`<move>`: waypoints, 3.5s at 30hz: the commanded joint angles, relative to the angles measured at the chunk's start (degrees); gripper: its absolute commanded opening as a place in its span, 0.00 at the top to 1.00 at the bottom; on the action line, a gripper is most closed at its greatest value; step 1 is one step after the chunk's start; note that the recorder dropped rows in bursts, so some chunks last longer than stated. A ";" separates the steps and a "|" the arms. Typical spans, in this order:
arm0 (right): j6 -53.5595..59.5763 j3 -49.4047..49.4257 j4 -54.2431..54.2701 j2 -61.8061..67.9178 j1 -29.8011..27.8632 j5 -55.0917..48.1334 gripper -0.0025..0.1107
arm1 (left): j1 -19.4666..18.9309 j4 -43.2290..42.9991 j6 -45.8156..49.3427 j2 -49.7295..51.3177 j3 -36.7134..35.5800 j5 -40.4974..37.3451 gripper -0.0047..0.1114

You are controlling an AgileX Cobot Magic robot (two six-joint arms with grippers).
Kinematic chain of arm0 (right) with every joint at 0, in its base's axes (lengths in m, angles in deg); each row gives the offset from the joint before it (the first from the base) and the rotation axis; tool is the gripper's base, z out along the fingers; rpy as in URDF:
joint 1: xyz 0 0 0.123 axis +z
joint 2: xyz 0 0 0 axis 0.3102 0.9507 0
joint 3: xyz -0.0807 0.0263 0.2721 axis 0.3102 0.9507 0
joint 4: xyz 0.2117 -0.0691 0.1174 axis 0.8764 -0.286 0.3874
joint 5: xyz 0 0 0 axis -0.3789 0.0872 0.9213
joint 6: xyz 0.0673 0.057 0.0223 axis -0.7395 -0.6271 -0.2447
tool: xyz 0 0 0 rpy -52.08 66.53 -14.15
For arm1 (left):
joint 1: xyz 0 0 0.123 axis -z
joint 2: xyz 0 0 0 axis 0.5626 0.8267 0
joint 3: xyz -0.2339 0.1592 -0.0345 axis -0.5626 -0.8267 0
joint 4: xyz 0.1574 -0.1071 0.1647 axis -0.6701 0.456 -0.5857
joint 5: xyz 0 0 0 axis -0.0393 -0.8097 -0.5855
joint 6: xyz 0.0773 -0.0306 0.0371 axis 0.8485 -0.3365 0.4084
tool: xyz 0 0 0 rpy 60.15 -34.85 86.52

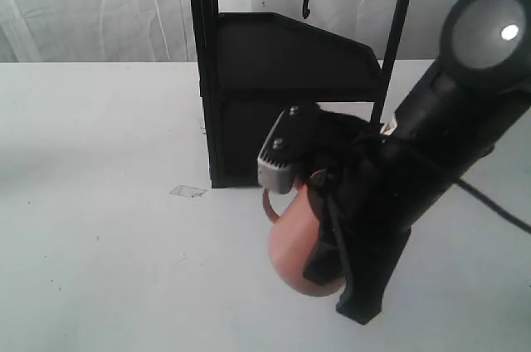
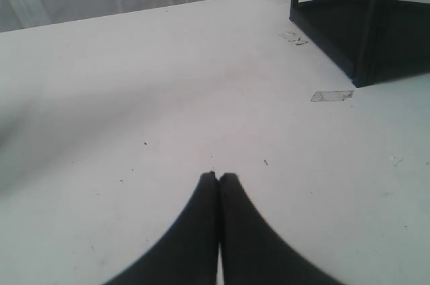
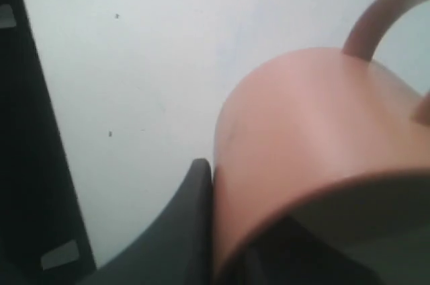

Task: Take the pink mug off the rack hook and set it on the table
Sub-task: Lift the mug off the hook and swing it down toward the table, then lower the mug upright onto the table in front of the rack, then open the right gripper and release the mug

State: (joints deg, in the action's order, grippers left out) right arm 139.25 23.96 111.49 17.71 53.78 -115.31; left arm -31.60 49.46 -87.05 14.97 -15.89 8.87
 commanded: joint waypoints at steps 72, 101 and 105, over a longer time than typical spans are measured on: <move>-17.29 -1.27 -17.39 14.07 4.20 11.01 0.57 | -0.26 -0.10 -0.30 -0.24 -0.23 -0.22 0.96; -29.27 8.18 -9.70 -26.80 4.20 7.64 0.98 | -0.26 -0.10 -0.30 -0.24 -0.23 -0.22 0.96; -32.86 11.21 -9.70 -34.95 4.20 9.03 0.98 | -0.26 -0.10 -0.30 -0.24 -0.23 -0.22 0.96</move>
State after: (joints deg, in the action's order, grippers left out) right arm 107.78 34.01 101.14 -14.31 58.06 -108.27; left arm -31.60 49.46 -87.05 14.97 -15.89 8.87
